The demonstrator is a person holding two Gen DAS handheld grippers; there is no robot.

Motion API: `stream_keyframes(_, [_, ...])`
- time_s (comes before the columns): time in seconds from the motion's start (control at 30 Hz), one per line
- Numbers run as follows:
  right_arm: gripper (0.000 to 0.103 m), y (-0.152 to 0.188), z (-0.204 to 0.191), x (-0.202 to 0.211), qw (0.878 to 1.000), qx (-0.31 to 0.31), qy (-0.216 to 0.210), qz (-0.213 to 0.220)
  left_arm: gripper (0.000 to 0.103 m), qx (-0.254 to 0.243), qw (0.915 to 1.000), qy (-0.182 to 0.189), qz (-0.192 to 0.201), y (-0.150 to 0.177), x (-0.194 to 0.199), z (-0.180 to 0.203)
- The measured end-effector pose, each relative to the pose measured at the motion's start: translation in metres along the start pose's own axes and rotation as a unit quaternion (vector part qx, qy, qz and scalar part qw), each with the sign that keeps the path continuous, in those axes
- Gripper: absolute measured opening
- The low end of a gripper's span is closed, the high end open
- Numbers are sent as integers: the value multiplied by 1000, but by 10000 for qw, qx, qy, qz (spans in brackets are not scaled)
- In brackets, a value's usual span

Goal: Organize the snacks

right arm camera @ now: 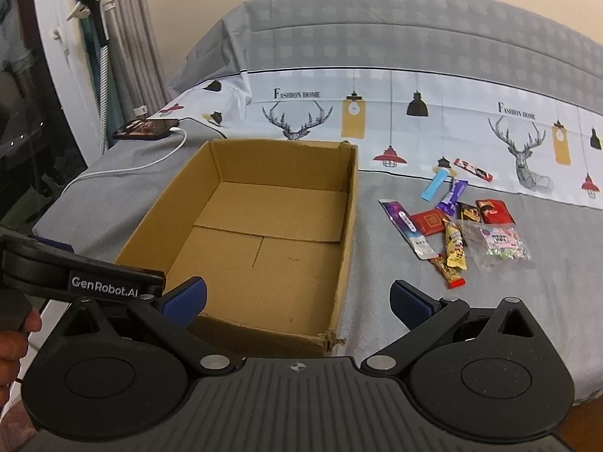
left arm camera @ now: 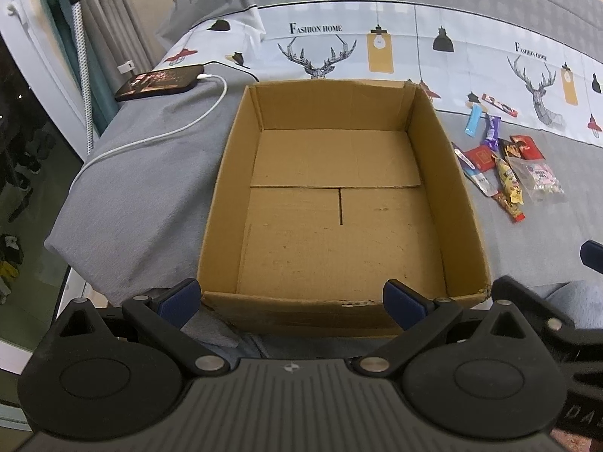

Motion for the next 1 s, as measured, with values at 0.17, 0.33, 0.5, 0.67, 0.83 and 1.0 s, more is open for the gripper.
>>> stream_keyframes(0.17, [103, 4, 20, -3, 9995, -91, 221, 221, 103, -207, 9998, 78, 24, -9, -3, 21])
stream_keyframes(0.33, [103, 1, 56, -4, 9969, -348, 628, 333, 103, -437, 9985, 266, 180, -26, -5, 54])
stream_keyframes(0.5, [103, 1, 101, -5, 9913, -641, 1069, 423, 103, -636, 9957, 627, 250, -44, -13, 95])
stream_keyframes(0.67, [103, 0, 138, -7, 9853, -846, 1428, 407, 103, -878, 9922, 801, 381, -62, -23, 133])
stream_keyframes(0.83, [103, -3, 171, -16, 9787, -988, 1770, 322, 103, -1051, 9887, 965, 462, -81, -40, 165])
stream_keyframes(1.0, [103, -5, 198, -28, 9721, -1077, 2073, 212, 103, -1257, 9824, 1236, 619, -96, -56, 192])
Point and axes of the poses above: each gripper's, at about its wrist camera, not at the fingertips, and x roughly against the way its jaws point, z to its right, y to its underside, the point moved 2 cm from there along -x, roughly the way its jaws point, and after that the axes turned 13 degrees about z, right-handed, at the moved point
